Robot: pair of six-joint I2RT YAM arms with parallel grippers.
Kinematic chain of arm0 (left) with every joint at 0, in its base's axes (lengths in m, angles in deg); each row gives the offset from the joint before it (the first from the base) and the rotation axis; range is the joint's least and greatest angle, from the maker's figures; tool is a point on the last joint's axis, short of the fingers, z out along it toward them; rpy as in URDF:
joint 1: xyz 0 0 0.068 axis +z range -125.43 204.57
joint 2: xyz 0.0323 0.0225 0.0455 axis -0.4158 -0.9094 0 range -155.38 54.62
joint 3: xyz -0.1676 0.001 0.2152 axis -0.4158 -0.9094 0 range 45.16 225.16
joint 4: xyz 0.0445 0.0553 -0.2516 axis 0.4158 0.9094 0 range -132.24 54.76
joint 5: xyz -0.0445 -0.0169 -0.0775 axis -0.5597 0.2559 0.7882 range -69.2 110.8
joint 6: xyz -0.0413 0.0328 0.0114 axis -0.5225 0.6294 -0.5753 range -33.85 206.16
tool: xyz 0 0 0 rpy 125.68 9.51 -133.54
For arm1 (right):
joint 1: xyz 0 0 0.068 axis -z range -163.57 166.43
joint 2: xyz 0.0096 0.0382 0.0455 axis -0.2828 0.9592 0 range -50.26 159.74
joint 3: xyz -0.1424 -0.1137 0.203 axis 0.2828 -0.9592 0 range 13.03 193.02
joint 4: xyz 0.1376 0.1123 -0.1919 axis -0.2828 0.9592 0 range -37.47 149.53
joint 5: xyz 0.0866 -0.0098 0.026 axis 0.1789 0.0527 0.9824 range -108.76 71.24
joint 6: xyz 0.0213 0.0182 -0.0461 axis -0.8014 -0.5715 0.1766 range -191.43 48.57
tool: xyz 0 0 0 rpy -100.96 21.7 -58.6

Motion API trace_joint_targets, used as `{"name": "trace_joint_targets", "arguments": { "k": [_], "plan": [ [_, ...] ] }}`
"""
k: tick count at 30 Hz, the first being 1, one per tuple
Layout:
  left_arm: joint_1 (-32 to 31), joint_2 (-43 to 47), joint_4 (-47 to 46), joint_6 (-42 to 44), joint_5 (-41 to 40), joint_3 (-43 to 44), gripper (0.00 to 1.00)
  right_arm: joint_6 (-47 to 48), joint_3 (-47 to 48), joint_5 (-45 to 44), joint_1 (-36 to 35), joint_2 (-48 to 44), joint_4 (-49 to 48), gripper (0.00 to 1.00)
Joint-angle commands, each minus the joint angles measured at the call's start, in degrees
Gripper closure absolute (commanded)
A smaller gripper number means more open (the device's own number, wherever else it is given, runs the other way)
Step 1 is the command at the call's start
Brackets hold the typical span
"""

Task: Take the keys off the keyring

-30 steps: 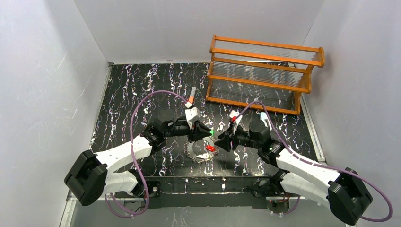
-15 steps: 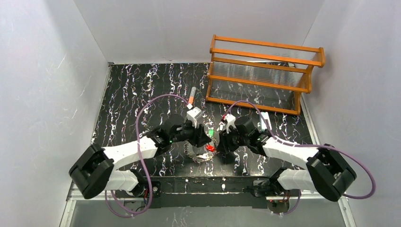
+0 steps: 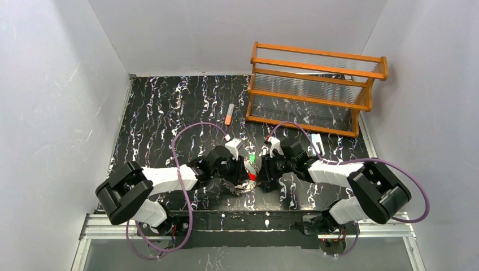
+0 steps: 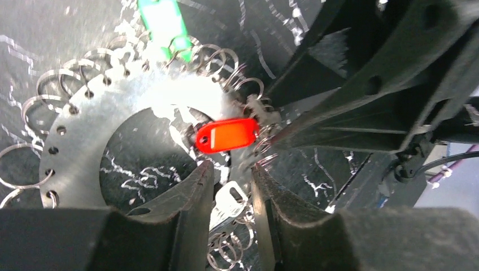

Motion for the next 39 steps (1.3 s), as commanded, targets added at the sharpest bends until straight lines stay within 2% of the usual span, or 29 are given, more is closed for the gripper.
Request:
{"name": "trace_joint_targets", "arguments": {
  "k": [1, 4, 6, 15, 18, 22, 27, 34, 39],
  "plan": [
    [-0.15, -1.53, -0.46, -3.22, -4.02, -2.81, 0.73, -2.45, -1.86, 9.44, -0.04, 3.32, -6.61, 0.55],
    [-0.15, -2.39, -0.09, -3.63, -5.73, -3.69, 0.73, -3.48, -2.07, 13.52, -0.04, 4.0, -9.58, 0.62],
    [-0.08, -2.73, 0.54, -4.02, -7.33, -4.03, 0.74, -4.04, -2.15, 15.16, -0.11, 3.7, -11.24, 0.71],
    [-0.06, -0.93, -4.66, -3.76, -6.01, -5.81, 0.74, -3.52, -2.25, 14.39, -0.13, -0.46, -10.45, 0.99],
    [-0.06, 2.91, -7.55, -2.69, -6.48, -7.46, 0.71, -2.1, -1.95, 13.59, -0.17, -2.66, -9.79, 0.99],
    [-0.07, 10.11, -13.18, 0.27, -7.35, -10.57, 0.61, -0.48, -1.93, 12.1, -0.13, -4.91, -11.53, 0.99],
    [-0.1, 15.88, -18.36, 7.68, -3.84, -12.5, 0.53, 1.04, 0.96, 12.4, -0.14, -5.05, -9.95, 0.99],
    [-0.07, 14.5, -24.96, 16.92, 3.69, -13.54, 0.51, 4.31, 2.58, 12.49, -0.13, -7.28, -5.29, 0.99],
    [-0.1, 10.89, -28.61, 16.6, 3.99, -12.04, 0.5, 8.18, 2.5, 12.28, -0.14, -9.84, -3.75, 0.99]
  ]
}}
